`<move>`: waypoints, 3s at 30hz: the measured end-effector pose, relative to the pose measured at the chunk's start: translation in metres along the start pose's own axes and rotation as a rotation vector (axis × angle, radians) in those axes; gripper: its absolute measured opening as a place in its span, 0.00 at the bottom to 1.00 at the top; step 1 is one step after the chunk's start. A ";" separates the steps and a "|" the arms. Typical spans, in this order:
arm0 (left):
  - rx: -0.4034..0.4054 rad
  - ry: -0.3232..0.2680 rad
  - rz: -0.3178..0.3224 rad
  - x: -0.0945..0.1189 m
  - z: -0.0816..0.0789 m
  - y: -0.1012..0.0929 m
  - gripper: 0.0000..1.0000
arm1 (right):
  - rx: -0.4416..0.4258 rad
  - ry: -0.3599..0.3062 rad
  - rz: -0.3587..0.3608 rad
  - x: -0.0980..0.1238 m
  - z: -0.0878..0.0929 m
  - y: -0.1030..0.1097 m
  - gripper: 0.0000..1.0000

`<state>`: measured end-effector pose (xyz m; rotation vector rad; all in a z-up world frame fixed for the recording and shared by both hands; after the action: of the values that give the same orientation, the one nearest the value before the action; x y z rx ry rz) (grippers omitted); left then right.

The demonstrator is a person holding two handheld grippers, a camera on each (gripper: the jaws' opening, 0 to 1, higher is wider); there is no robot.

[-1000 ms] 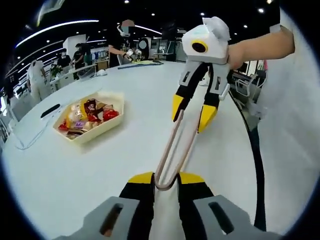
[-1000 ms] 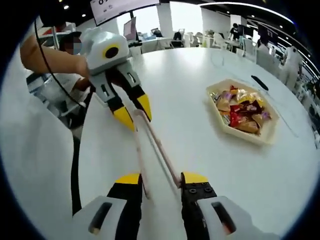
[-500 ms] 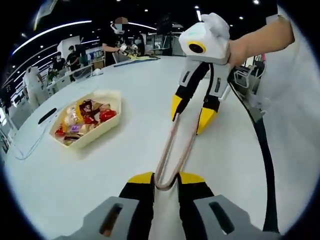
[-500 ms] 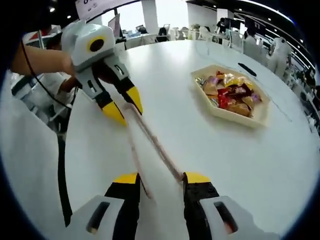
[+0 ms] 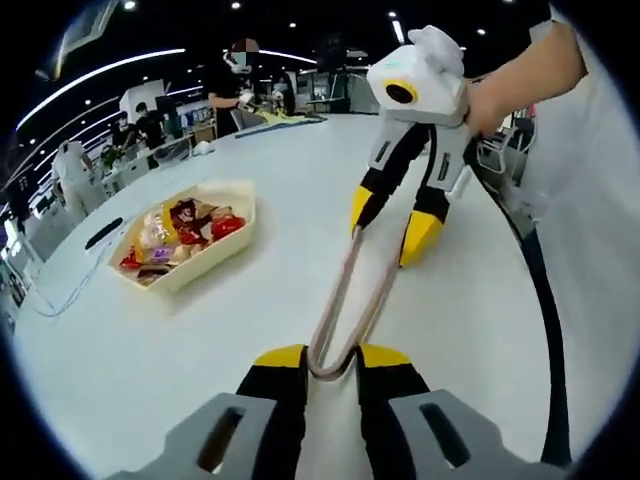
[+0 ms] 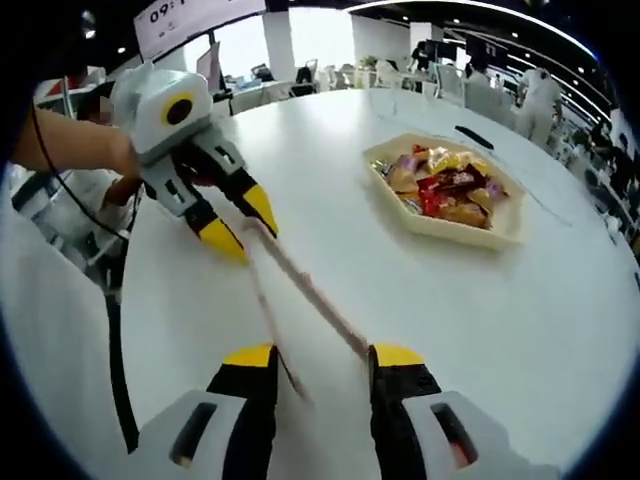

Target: Place the target food into the container with the food tongs after gripping and lifting it, then release it inside without dropping or visibly crushing the food.

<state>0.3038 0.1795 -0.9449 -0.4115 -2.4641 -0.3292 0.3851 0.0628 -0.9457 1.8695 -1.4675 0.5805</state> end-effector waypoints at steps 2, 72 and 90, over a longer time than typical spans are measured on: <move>0.034 -0.029 -0.016 0.002 -0.001 0.000 0.17 | 0.006 -0.008 0.004 0.000 0.002 0.001 0.37; 0.708 -0.455 -0.446 0.143 -0.012 0.088 0.99 | -0.089 -0.482 0.279 0.099 -0.077 0.012 0.66; 0.668 -0.469 -0.445 0.163 -0.022 0.087 0.99 | -0.011 -0.490 0.318 0.124 -0.092 0.036 0.65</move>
<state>0.2229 0.2869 -0.8166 0.3910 -2.9048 0.4709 0.3895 0.0446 -0.7888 1.8630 -2.1046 0.2580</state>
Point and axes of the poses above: the point that each gripper's makers call its tool centre point, and the gripper's own axes: x roughly backward along the fingers, y roughly to its left, z roughly out of its underside, the point moved 4 cm from there along x, roughly backward along the fingers, and after that the axes turned 11 degrees about -z, right-handed, at the moved point
